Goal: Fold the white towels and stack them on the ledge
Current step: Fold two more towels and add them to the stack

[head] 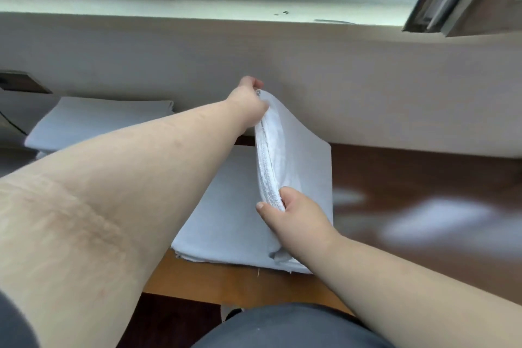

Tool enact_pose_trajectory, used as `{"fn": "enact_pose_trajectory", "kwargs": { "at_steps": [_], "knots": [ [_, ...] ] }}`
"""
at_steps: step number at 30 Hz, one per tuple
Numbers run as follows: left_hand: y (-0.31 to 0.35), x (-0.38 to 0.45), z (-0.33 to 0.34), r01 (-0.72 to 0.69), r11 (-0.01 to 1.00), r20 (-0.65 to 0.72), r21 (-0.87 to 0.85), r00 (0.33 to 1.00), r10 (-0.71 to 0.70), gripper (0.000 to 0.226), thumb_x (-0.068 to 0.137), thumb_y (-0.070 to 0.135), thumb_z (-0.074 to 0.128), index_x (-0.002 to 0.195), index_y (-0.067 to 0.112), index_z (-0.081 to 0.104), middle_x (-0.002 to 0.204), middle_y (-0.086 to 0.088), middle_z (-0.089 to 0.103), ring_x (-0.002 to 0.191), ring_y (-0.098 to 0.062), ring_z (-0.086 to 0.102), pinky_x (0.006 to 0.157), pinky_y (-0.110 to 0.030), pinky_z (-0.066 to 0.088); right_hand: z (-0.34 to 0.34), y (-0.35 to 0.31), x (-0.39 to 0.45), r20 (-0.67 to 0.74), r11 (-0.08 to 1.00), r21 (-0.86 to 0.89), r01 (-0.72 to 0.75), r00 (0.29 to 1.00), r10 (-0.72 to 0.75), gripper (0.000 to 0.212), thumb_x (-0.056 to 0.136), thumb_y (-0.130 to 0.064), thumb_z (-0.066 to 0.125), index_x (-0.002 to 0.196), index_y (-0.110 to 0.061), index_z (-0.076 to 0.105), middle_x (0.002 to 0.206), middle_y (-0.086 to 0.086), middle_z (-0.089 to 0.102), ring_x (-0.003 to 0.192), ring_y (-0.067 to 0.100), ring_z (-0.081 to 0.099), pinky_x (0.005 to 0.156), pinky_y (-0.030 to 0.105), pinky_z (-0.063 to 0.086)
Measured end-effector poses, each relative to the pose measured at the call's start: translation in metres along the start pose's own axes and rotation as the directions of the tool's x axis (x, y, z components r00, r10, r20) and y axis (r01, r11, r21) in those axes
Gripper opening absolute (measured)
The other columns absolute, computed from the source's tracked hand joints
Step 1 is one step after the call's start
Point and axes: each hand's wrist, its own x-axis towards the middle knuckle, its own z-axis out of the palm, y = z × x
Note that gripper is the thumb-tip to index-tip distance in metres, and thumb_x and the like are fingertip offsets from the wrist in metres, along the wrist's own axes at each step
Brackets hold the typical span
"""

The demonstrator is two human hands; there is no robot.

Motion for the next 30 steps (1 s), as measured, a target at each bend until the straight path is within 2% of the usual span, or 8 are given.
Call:
{"fn": "enact_pose_trajectory", "kwargs": {
  "at_steps": [3, 8, 10, 17, 19, 21, 26, 30],
  "knots": [
    [-0.029, 0.021, -0.024, -0.021, 0.997, 0.022, 0.079, 1.000, 0.020, 0.035, 0.094, 0.020, 0.054, 0.127, 0.020, 0.044, 0.104, -0.003, 0.048, 0.083, -0.021, 0.051, 0.070, -0.026, 0.038, 0.035, -0.026, 0.016, 0.015, 0.999, -0.032, 0.000, 1.000, 0.001, 0.036, 0.090, -0.041, 0.050, 0.074, -0.017, 0.029, 0.069, 0.003, 0.037, 0.076, 0.044, 0.067, 0.056, 0.041, 0.048],
    [-0.075, 0.057, -0.049, -0.022, 0.984, 0.096, 0.177, 0.995, 0.005, 0.011, 0.096, 0.010, 0.045, 0.101, 0.019, 0.047, 0.075, 0.002, 0.042, 0.061, -0.017, 0.042, 0.046, -0.015, 0.034, 0.090, -0.055, 0.041, 0.049, 0.999, 0.028, -0.019, 0.999, 0.017, 0.022, 0.084, -0.035, 0.045, 0.074, -0.021, 0.031, 0.071, 0.006, 0.045, 0.072, 0.040, 0.069, 0.060, 0.047, 0.056],
    [-0.096, 0.066, -0.052, -0.068, 0.962, 0.106, 0.265, 0.993, 0.041, 0.014, 0.096, 0.007, 0.045, 0.095, 0.019, 0.051, 0.074, 0.005, 0.047, 0.071, -0.019, 0.048, 0.058, -0.013, 0.034, 0.112, -0.055, 0.053, 0.076, 0.998, 0.037, -0.055, 0.996, 0.052, 0.022, 0.083, -0.035, 0.048, 0.074, -0.022, 0.033, 0.069, 0.004, 0.049, 0.065, 0.032, 0.070, 0.059, 0.045, 0.056],
    [-0.158, 0.089, -0.040, 0.110, 0.959, 0.292, 0.261, 0.938, -0.187, 0.033, 0.099, 0.002, 0.044, 0.129, 0.007, 0.055, 0.140, -0.010, 0.048, 0.111, -0.021, 0.047, 0.097, -0.026, 0.037, 0.177, -0.035, 0.103, 0.211, 0.985, -0.143, -0.094, 0.970, 0.123, 0.026, 0.093, -0.043, 0.058, 0.081, -0.026, 0.043, 0.080, -0.005, 0.054, 0.071, 0.014, 0.056, 0.058, 0.027, 0.042],
    [-0.171, 0.087, -0.039, 0.126, 0.943, 0.343, 0.308, 0.910, -0.234, 0.044, 0.101, 0.006, 0.042, 0.144, 0.013, 0.043, 0.150, -0.011, 0.037, 0.131, -0.028, 0.040, 0.103, -0.027, 0.032, 0.184, -0.027, 0.113, 0.325, 0.980, -0.115, -0.161, 0.926, 0.190, 0.018, 0.096, -0.043, 0.057, 0.106, -0.028, 0.055, 0.107, -0.005, 0.061, 0.094, 0.015, 0.059, 0.075, 0.025, 0.045],
    [-0.184, 0.081, -0.041, 0.087, 0.917, 0.366, 0.389, 0.899, -0.240, 0.048, 0.100, 0.005, 0.041, 0.147, 0.016, 0.039, 0.152, -0.010, 0.035, 0.137, -0.029, 0.036, 0.107, -0.028, 0.030, 0.183, -0.018, 0.119, 0.439, 0.972, -0.093, -0.216, 0.867, 0.235, 0.043, 0.096, -0.043, 0.055, 0.137, -0.029, 0.051, 0.135, -0.005, 0.056, 0.119, 0.017, 0.055, 0.092, 0.025, 0.042],
    [-0.200, 0.044, -0.035, -0.003, 0.847, 0.374, 0.531, 0.898, -0.231, 0.046, 0.096, 0.008, 0.045, 0.140, 0.019, 0.047, 0.145, -0.011, 0.044, 0.128, -0.030, 0.047, 0.104, -0.033, 0.040, 0.135, 0.007, 0.141, 0.120, 0.958, -0.283, -0.055, 0.989, 0.092, 0.036, 0.098, -0.026, 0.049, 0.132, -0.023, 0.059, 0.135, 0.002, 0.058, 0.121, 0.021, 0.055, 0.097, 0.023, 0.041],
    [-0.207, -0.034, -0.005, -0.189, 0.891, 0.660, 0.413, 0.737, -0.150, 0.037, 0.097, 0.029, 0.047, 0.134, 0.034, 0.048, 0.125, -0.003, 0.059, 0.105, -0.024, 0.059, 0.089, -0.031, 0.049, 0.067, 0.038, 0.160, 0.012, 0.761, -0.647, -0.047, 0.997, 0.071, 0.051, 0.095, -0.013, 0.040, 0.145, -0.023, 0.045, 0.155, 0.003, 0.033, 0.141, 0.027, 0.029, 0.115, 0.038, 0.028]
  ]
}}
